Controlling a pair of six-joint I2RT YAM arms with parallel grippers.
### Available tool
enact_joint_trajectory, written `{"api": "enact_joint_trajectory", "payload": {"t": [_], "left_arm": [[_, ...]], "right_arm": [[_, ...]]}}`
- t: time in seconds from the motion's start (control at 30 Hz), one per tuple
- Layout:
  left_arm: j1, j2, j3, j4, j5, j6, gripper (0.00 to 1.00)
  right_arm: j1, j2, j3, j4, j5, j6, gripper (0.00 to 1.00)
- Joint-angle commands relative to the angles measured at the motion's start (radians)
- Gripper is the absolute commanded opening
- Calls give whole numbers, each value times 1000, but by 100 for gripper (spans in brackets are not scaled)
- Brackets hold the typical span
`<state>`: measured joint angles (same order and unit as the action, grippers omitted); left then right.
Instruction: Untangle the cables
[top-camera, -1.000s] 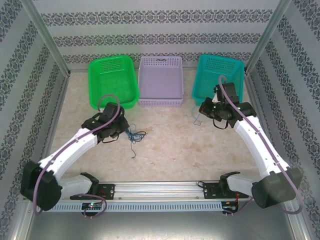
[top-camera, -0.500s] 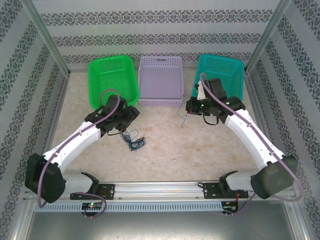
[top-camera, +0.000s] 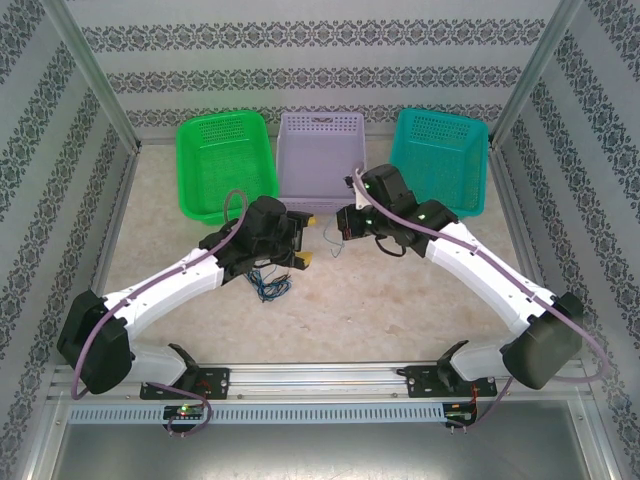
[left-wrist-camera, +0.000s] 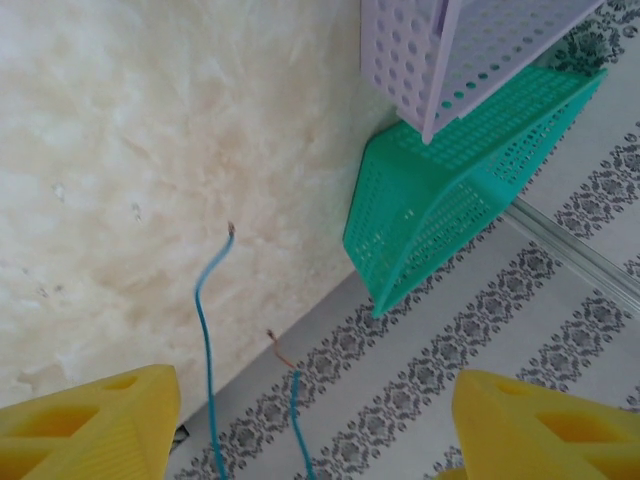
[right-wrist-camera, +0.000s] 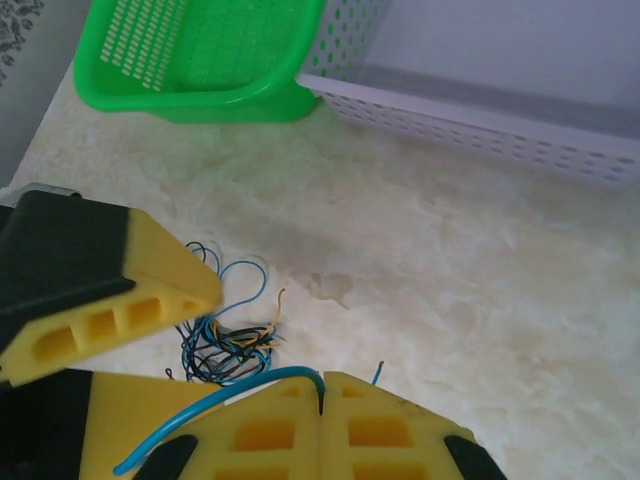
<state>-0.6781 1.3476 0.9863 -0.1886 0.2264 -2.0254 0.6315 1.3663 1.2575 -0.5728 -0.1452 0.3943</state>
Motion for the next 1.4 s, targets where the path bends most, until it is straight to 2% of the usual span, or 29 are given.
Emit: {"api": "enact_joint_trajectory", "payload": {"t": [0.0,0.3,0.63,0.87,0.97,1.03,1.17,1.37], "left_arm": [[-30,0,31,97,-28,-298,70],[-44,-66,43,15,-86,-336,66],[-60,-25,73,62,-66,-349,63],[-61,-34,49,50,-100,-366,50],[-61,-44,46,36,-114,-370,48],[-61,-45,53,19,-108,-363,49],[-61,-53,59,-15,-96,-356,62],[-67,-58,56,-24,-97,-358,69]], "right_arm": [[37,22,-7,41,97,-49,0],[87,5,-39,55,208,-81,0],[138,-3,-61,70,255,-92,0],[160,-20,-77,69,231,-98,0],[165,-35,-95,56,238,-96,0],[165,-46,-107,50,258,-93,0],[160,-52,-107,45,294,-88,0],[143,-38,-94,60,350,-75,0]]}}
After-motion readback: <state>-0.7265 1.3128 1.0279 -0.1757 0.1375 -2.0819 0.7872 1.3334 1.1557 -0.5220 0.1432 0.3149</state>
